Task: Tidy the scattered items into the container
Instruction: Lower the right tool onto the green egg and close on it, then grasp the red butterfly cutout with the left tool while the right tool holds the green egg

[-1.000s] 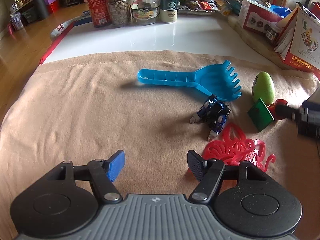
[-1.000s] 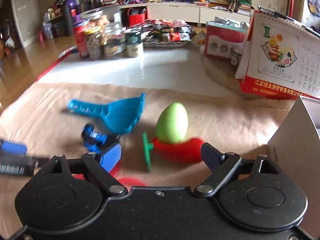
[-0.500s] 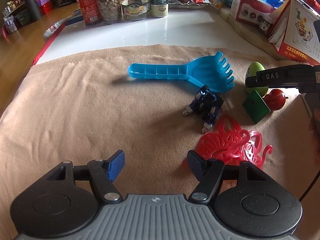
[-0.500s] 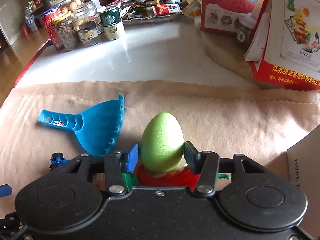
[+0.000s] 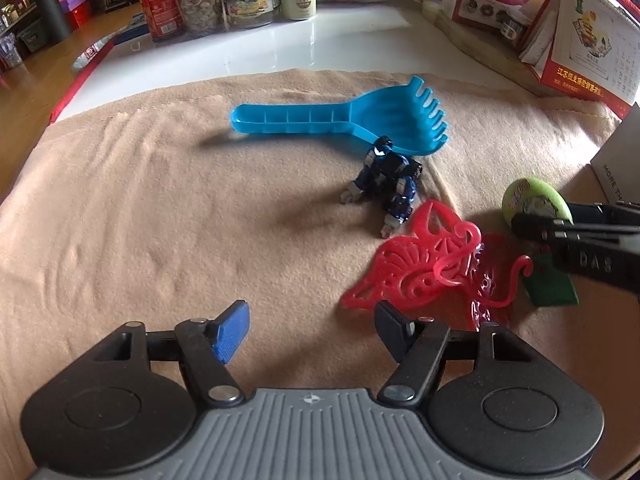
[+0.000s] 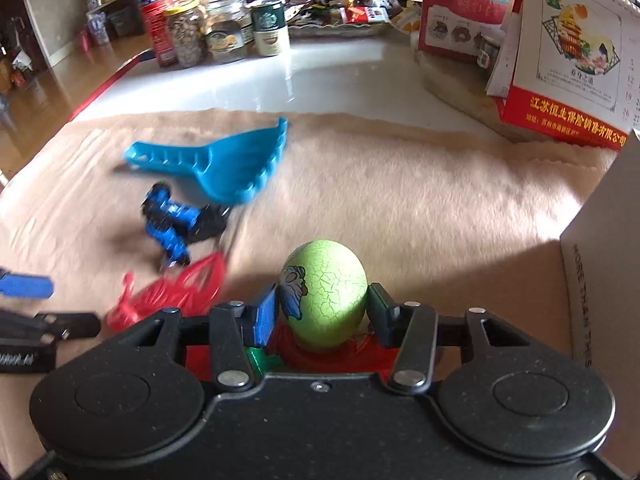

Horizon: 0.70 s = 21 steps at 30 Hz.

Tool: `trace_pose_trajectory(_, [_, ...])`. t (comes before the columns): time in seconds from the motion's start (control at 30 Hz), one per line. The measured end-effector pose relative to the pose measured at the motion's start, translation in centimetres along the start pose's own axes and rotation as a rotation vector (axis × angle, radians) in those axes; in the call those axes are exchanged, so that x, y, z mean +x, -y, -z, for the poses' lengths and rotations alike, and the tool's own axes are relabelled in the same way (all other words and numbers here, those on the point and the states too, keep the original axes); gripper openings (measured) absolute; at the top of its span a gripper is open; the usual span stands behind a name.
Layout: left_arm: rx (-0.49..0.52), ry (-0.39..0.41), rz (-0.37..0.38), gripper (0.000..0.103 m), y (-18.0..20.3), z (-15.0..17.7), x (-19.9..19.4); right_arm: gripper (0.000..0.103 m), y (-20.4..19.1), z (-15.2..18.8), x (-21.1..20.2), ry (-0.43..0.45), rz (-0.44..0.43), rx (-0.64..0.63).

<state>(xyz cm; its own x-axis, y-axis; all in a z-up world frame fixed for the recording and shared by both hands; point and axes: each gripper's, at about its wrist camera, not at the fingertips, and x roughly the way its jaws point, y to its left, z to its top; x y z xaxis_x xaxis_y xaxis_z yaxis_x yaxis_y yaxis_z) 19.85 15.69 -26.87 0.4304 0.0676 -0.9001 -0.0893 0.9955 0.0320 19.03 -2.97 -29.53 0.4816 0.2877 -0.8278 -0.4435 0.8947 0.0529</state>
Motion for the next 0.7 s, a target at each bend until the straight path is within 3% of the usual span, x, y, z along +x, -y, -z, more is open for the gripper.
trace_pose_trajectory(0.37, [0.050, 0.002, 0.030, 0.070, 2.7, -0.5, 0.1, 0.049, 1.5, 1.0, -3.6, 0.037, -0.059, 0.089])
trace_pose_trajectory(0.7, [0.101, 0.005, 0.071, 0.071, 4.7, -1.3, -0.1, 0.049, 3.8, 0.9, -5.3, 0.047, -0.035, 0.172])
